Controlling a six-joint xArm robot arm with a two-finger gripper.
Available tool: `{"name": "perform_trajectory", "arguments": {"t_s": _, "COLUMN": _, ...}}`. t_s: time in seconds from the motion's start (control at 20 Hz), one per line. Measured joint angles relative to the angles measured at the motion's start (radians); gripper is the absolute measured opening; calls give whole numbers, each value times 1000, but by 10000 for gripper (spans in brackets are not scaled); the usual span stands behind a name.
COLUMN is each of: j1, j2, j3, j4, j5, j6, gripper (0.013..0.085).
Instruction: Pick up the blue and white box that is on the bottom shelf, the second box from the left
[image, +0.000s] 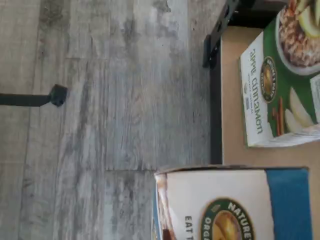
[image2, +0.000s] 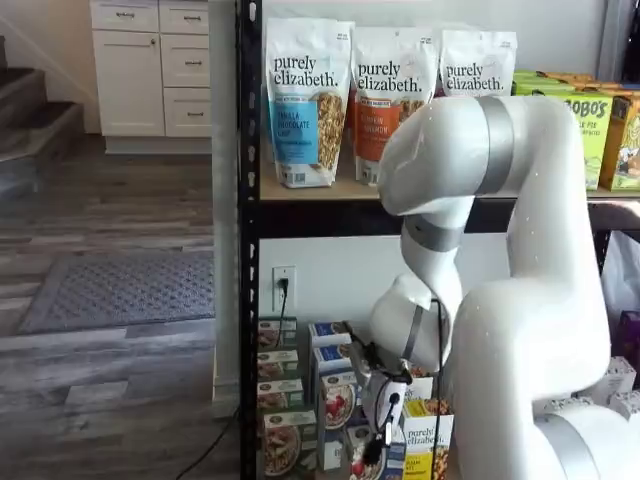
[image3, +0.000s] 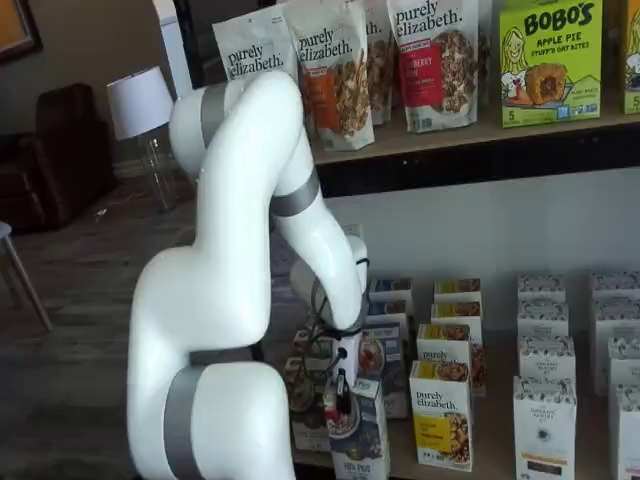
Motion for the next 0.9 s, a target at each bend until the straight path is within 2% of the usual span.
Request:
{"name": "perform_trajectory", "arguments": {"t_s": 0.2, "j1": 2, "j2": -59, "j3": 70, "j4": -14, "j5": -10, "j6": 12, "gripper": 490}}
{"name": "perform_trajectory", "arguments": {"t_s": 0.45, "j1": 0, "j2": -120, "j3": 137, "j4": -79, "j5": -14, "j6": 70, "gripper": 490}}
{"name": "perform_trajectory", "arguments": {"t_s": 0.7, "j1": -12, "j2": -199, "j3": 203, "j4": -176, "j5": 9, "j6": 153, "gripper": 490}}
{"name": "perform_trajectory", "arguments": {"t_s": 0.9, "j1": -16, "j2": -268, "j3": 252, "j4": -203, "j5": 24, "j6": 177, "gripper": 490}}
